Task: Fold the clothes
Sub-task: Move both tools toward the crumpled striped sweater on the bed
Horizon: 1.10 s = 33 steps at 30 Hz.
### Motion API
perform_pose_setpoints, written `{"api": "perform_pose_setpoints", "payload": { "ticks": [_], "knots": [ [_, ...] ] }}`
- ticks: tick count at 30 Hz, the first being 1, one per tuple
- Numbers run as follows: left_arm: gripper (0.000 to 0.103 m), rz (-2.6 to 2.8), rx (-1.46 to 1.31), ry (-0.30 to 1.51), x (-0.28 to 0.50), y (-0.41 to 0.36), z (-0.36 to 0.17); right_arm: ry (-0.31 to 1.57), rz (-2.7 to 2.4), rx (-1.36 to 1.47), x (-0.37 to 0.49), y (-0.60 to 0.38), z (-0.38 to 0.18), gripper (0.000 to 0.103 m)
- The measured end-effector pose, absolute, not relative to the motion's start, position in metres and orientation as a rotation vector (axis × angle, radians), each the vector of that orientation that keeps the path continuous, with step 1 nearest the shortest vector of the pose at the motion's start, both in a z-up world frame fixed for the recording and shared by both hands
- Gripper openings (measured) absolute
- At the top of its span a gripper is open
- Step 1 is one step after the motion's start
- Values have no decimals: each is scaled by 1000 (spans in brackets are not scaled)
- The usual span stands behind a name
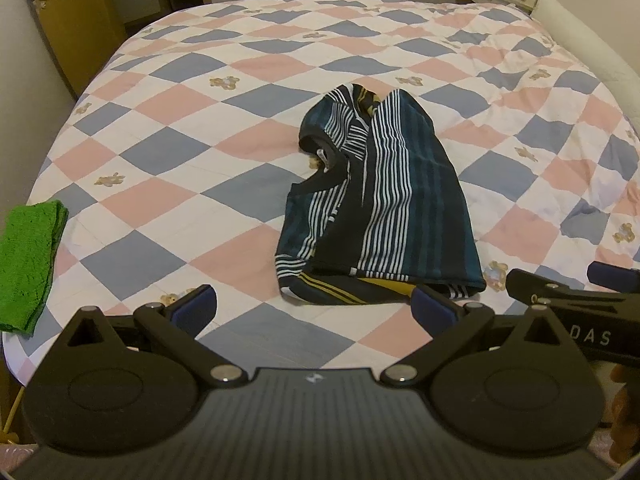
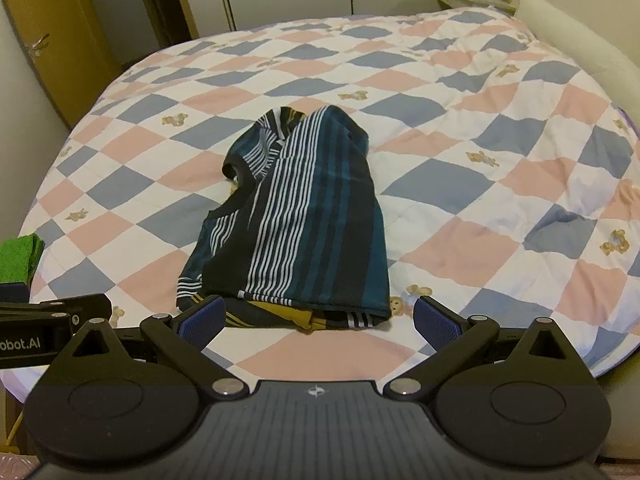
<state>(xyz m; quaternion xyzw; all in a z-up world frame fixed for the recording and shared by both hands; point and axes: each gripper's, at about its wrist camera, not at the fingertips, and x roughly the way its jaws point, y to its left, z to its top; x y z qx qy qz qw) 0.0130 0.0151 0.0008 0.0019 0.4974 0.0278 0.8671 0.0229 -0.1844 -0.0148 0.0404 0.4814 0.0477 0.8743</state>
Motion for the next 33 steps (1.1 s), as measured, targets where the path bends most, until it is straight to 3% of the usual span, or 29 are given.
{"api": "perform_pose_setpoints", "payload": {
  "ticks": [18, 33],
  "knots": [
    [102, 49, 9, 1053, 34, 21, -2, 988, 107, 89, 37, -179, -12, 103],
    [102, 66, 10, 1100, 71, -21, -15, 1053, 108, 100, 66, -219, -27, 103]
  ]
}}
